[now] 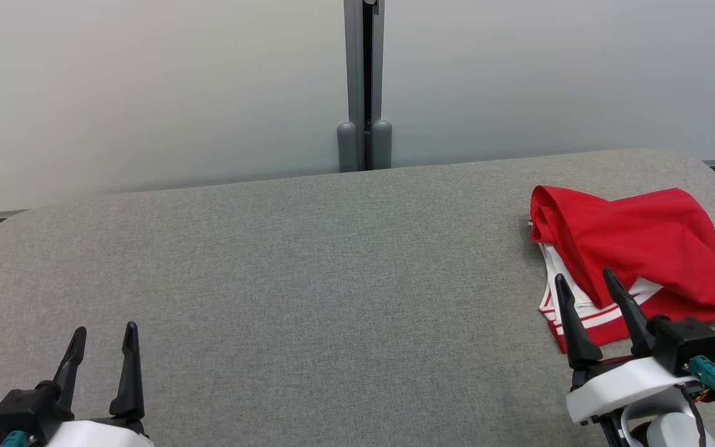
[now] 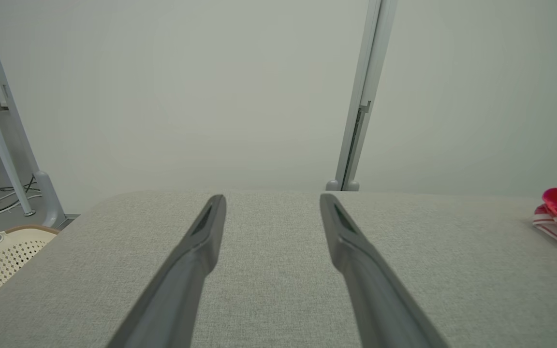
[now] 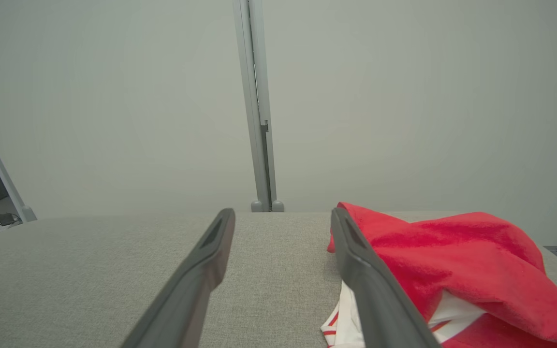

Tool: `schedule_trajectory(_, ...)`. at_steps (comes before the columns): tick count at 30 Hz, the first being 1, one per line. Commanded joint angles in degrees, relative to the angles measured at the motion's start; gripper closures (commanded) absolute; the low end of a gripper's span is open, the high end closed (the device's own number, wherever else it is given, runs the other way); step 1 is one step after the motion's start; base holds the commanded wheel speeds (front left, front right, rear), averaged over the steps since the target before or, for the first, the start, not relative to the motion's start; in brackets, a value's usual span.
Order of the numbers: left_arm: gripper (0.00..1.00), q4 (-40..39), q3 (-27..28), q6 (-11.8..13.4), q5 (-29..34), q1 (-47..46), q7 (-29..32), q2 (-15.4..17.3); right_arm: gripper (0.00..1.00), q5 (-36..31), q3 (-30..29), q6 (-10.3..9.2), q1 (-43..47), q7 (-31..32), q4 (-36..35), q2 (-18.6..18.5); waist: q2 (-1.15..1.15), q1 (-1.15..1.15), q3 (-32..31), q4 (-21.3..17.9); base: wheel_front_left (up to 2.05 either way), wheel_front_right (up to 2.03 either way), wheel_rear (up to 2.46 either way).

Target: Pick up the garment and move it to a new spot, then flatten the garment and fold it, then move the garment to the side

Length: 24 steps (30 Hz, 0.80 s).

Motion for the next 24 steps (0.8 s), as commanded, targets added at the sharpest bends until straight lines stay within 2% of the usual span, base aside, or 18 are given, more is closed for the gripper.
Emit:
schedule_trajectory(1, 0.00, 0.12, 0.27, 0.19, 0.34, -0.11, -0.31, 0.16, 0.00, -0.64, -0.14, -0.02, 0.67, -0.06, -0.38, 0.00, 0.00, 0.00, 0.01, -0.04, 0.00, 0.00, 0.00)
schedule_trajectory(8, 0.00, 0.35, 0.06, 0.04, 0.24, -0.15, -0.26, -0.29, 0.00, -0.59, 0.00, -0.02, 0.31, 0.53, -0.25, 0.15, 0.00, 0.00, -0.08, -0.13, 0.00, 0.00, 0.00)
schedule_trajectory(9, 1.00, 0.42, -0.09, -0.06, 0.32, 0.04, -0.03, -0.53, 1.00, -0.36, -0.03, 0.00, 0.08, 0.56, 0.02, 0.29, 0.00, 0.00, -0.08, -0.12, 0.00, 0.00, 0.00)
schedule_trajectory(11, 1.00, 1.20, -0.29, -0.16, -0.03, 0.27, 0.26, -1.20, 1.00, 0.01, -0.10, 0.00, 0.52, 0.69, 0.83, 0.60, 0.00, 0.00, -0.07, -0.11, 0.00, 0.00, 0.00)
schedule_trajectory(24, 1.00, 1.92, 2.22, -2.22, -10.62, -1.50, 3.75, -3.36, 1.00, 12.99, -2.58, 0.00, 0.43, 3.28, 0.46, 1.24, 0.00, 0.00, 0.18, 0.09, 0.00, 0.00, 0.00)
